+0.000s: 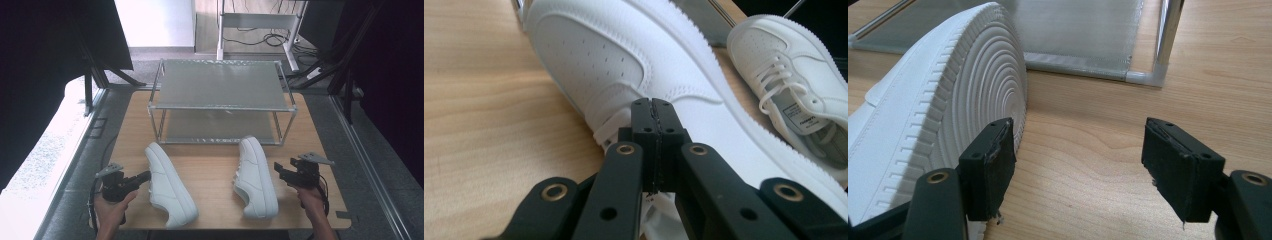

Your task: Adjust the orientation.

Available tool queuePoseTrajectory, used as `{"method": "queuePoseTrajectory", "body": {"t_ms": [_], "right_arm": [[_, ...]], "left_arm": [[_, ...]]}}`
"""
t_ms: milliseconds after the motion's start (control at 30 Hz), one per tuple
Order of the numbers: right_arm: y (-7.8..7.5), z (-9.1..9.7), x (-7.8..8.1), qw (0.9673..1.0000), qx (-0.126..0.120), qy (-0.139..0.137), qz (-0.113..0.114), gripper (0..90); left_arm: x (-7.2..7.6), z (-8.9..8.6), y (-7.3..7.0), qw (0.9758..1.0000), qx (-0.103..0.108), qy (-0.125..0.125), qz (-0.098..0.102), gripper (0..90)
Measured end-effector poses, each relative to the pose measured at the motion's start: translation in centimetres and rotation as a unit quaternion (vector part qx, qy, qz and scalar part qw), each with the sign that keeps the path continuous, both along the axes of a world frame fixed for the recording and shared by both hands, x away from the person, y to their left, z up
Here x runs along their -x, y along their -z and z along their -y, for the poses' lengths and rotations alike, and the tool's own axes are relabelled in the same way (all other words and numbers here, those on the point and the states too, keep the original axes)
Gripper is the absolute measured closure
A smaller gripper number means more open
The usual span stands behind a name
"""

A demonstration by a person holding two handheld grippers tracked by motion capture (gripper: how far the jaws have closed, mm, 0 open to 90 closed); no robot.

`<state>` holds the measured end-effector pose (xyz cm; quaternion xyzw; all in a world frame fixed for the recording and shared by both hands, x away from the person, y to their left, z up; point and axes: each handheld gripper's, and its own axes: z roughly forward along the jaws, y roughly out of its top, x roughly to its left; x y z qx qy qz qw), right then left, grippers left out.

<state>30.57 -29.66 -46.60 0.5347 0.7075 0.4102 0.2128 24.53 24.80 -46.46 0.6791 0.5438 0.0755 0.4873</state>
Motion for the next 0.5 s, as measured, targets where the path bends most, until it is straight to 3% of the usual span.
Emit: {"method": "queuePoseTrajectory", "body": {"t_ms": [500], "right_arm": [[0.0,0.5,0.1,1.0,-0.003,0.005,0.0,30.2]], "left_arm": [[-1.7,1.7,-1.4,0.9997,0.019,0.017,0.008,89.7]]}}
